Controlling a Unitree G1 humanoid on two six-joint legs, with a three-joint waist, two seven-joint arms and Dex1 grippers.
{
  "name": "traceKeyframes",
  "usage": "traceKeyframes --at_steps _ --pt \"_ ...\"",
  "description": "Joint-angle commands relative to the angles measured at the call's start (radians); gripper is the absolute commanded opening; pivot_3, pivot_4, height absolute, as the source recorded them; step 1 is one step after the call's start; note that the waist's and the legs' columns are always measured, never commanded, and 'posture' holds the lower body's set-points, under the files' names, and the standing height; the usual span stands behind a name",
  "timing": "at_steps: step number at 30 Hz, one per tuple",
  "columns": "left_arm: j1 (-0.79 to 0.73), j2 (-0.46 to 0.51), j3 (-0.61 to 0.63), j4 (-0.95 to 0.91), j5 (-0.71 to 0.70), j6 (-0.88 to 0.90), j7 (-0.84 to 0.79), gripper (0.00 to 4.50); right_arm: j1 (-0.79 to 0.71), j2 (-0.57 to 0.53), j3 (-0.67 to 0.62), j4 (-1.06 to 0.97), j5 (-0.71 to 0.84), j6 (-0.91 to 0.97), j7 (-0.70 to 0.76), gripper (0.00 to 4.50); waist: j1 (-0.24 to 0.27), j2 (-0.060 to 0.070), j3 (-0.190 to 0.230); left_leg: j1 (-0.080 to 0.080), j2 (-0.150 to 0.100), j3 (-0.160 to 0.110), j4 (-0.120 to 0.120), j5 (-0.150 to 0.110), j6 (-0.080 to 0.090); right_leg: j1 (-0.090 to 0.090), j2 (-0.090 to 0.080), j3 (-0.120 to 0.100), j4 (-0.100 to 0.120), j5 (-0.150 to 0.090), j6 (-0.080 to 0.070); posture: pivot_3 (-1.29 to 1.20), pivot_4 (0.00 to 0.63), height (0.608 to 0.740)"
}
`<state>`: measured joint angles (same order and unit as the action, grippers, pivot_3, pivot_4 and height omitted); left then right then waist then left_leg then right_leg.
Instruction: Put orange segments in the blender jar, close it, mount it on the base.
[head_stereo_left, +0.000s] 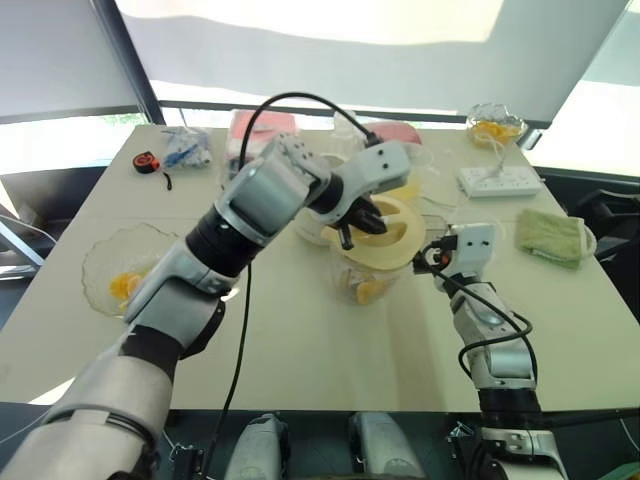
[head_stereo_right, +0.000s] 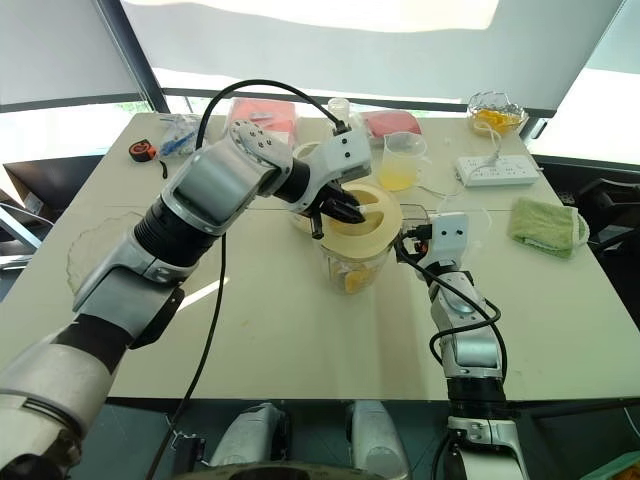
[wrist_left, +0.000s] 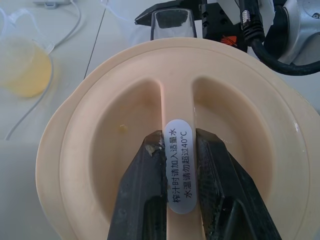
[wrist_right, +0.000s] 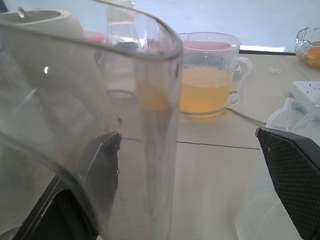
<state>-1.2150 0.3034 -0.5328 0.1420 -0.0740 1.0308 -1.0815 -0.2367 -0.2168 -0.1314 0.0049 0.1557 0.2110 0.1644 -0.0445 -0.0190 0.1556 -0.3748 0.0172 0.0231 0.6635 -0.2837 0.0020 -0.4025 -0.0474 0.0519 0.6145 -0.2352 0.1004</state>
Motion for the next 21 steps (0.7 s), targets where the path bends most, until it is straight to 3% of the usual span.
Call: traceKeyframes --at_steps 1,3,5,11,21 --pt "0.081 0.013 -0.102 0.059 0.027 0.016 0.011 0.24 -0.020 -0.001 -0.012 -0.028 0.010 -0.007 0.003 4.50 0.000 0.000 0.000 0.000 0.000 0.000 0.000 0.000 0.000 0.000 0.000 0.000 0.000 0.000 0.000 0.00 0.150 0.740" --pt "0.082 0.012 -0.101 0.056 0.027 0.014 0.012 0.24 -0.018 -0.003 -0.012 -0.031 0.014 -0.007 0.006 4.50 0.000 0.000 0.000 0.000 0.000 0.000 0.000 0.000 0.000 0.000 0.000 0.000 0.000 0.000 0.000 0.00 0.150 0.740" --pt "0.082 0.011 -0.100 0.056 0.027 0.013 0.013 0.24 -0.017 -0.004 -0.011 -0.032 0.015 -0.007 0.009 3.97 0.000 0.000 0.000 0.000 0.000 0.000 0.000 0.000 0.000 0.000 0.000 0.000 0.000 0.000 0.000 0.00 0.150 0.740" --pt "0.080 0.011 -0.100 0.055 0.026 0.004 0.011 0.24 -0.012 -0.006 -0.008 -0.046 0.026 -0.002 0.017 1.29 0.000 -0.001 0.000 -0.001 0.000 0.000 0.000 0.000 0.000 0.000 -0.001 0.000 -0.001 0.000 0.000 0.00 0.150 0.740" --pt "0.088 0.030 -0.091 0.039 0.025 -0.099 -0.039 0.24 0.003 -0.002 0.009 -0.078 0.027 0.021 0.030 1.13 0.000 0.000 0.001 -0.001 0.000 -0.001 -0.001 0.000 0.000 -0.002 -0.004 0.000 -0.002 0.000 0.000 0.00 0.150 0.740"
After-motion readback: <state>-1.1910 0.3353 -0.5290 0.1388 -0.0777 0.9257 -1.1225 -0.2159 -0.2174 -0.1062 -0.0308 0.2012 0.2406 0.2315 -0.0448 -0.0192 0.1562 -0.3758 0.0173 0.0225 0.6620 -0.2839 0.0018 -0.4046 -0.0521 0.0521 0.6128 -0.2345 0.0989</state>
